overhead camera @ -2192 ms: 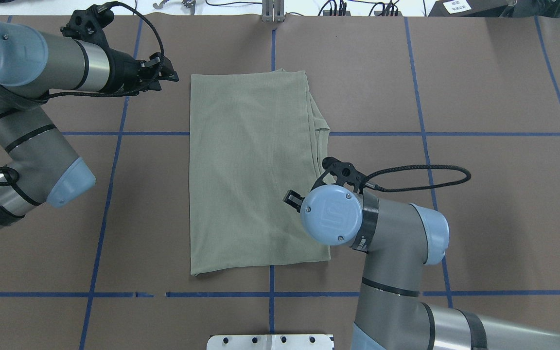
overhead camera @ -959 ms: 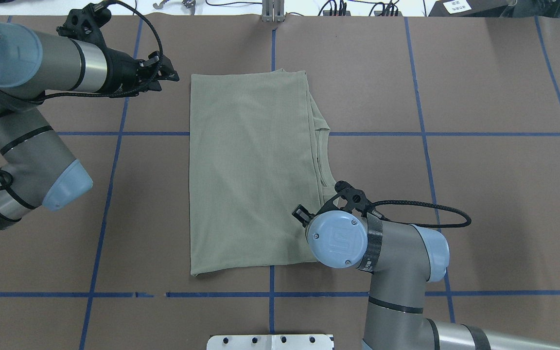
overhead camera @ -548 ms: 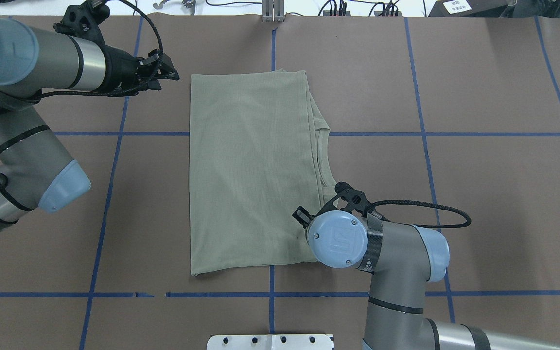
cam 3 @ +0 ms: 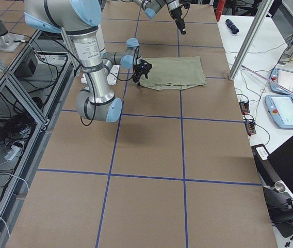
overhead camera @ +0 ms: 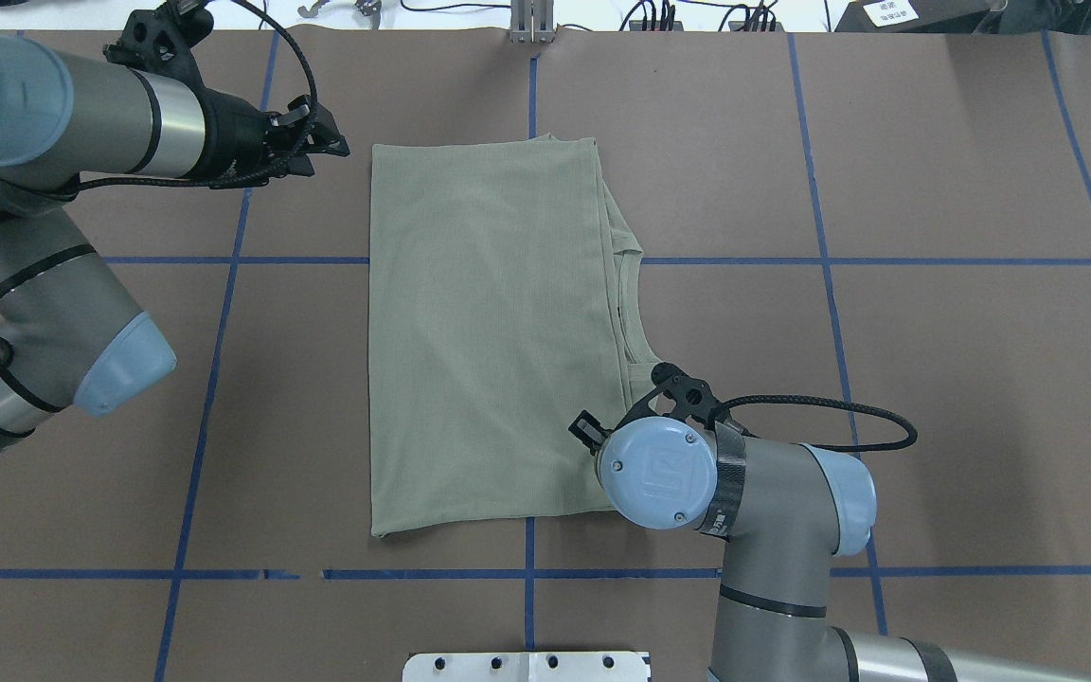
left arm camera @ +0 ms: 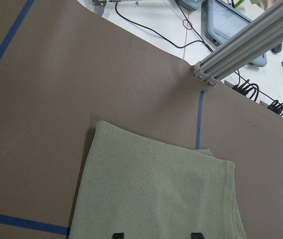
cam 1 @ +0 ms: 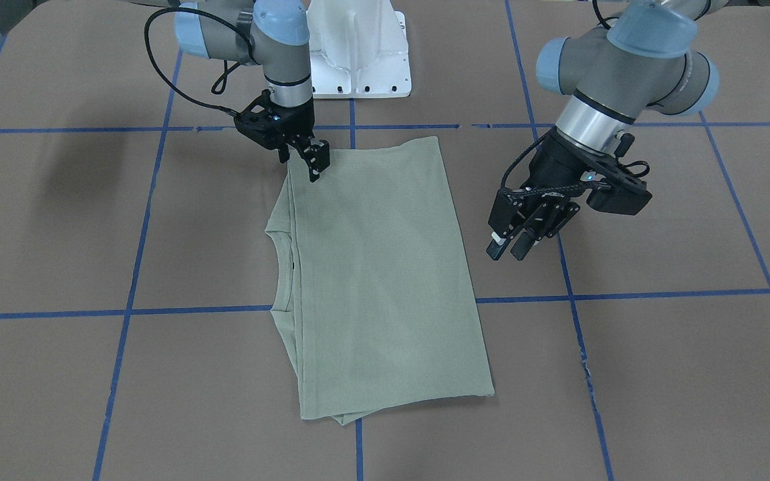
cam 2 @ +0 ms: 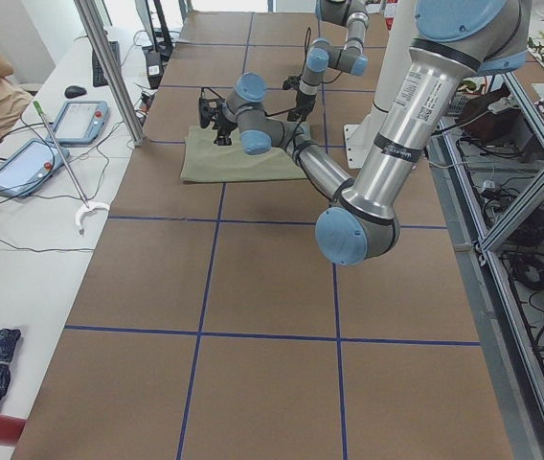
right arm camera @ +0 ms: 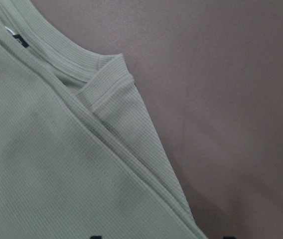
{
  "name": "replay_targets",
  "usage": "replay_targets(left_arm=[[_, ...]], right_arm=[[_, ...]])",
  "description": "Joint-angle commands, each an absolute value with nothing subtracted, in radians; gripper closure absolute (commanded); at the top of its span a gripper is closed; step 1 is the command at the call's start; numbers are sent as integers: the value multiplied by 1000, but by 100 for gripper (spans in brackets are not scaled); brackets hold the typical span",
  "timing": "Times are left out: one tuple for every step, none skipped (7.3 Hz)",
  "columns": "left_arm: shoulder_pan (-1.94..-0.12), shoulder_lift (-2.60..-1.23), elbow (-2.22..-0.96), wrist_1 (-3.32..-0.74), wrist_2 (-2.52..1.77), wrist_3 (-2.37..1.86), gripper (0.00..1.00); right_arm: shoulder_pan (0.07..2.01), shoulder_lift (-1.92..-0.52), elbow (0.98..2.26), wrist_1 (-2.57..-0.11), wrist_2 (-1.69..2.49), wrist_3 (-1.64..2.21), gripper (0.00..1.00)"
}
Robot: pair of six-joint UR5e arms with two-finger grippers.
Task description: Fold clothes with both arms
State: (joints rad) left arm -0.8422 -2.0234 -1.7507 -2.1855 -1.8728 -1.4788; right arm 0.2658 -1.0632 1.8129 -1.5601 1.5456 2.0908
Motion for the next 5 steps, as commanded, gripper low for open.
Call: replay_targets(left_arm=[[-842,-2022,-1753,-2184,-1871,-1479,46],[-842,-2022,-1753,-2186,-1871,-1477,46],[-842,-2022,-1753,-2186,-1873,-1477,46],[-842,-2022,-1753,-2186,-1873,-1477,46],[-844,-2020,-1756,-2186,-1875,-1477,46]], right_arm=[[261,-1063,1807,-1560,1546,2091,17],[258,-1065,1807,-1560,1546,2089,19],[256,-1065,1806,-1560,1546,2089,22],[256,-1066,1805,-1560,1546,2088,32],[258,-1066,1805,-1560,1548,2088,59]])
